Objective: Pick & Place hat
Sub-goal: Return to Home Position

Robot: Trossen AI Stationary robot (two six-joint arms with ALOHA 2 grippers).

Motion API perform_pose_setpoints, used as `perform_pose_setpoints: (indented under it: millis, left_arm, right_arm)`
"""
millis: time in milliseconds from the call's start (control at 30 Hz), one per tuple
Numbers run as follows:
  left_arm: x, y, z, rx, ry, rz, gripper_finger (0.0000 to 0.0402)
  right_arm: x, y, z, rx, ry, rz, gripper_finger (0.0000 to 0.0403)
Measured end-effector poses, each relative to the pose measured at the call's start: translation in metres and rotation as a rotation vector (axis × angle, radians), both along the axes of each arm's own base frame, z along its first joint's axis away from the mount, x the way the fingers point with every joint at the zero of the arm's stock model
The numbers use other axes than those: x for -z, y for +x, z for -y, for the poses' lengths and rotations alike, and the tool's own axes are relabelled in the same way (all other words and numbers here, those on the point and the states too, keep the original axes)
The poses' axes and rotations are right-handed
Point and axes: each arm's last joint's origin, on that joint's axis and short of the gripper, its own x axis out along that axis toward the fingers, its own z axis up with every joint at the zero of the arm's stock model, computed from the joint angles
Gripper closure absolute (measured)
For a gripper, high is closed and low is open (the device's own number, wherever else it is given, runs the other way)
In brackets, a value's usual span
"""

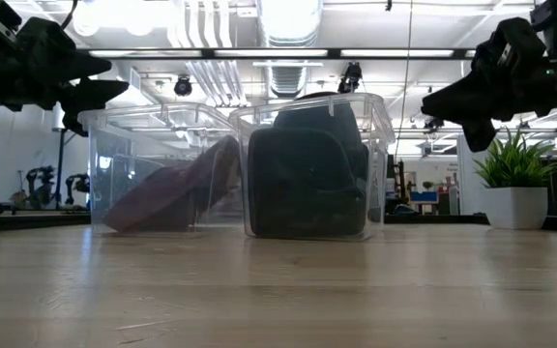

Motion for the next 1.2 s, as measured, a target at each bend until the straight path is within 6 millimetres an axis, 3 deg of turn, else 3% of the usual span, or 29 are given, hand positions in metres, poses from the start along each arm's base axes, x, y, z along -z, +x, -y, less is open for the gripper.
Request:
perform_pose_setpoints:
  millis: [200,500,1200]
  left_arm:
    - [0.0,0.0,0.0,0.0,0.0,0.0,0.0228]
    - [0.0,0.0,0.0,0.0,0.0,0.0,0.0228]
    - [0.0,0.0,0.0,0.0,0.001,-0.001,0.0228]
  right_arm:
    - [-0.011,-0.009,-0.001,-0.031,-0.107,0.074,0.0323]
    - [-0.021,-0.025,-0.012,-0.342,-0.515,0.216,0.0327]
    - [-0.003,-0.036,-0.014,-0.374,-0.45,0.11,0.0335]
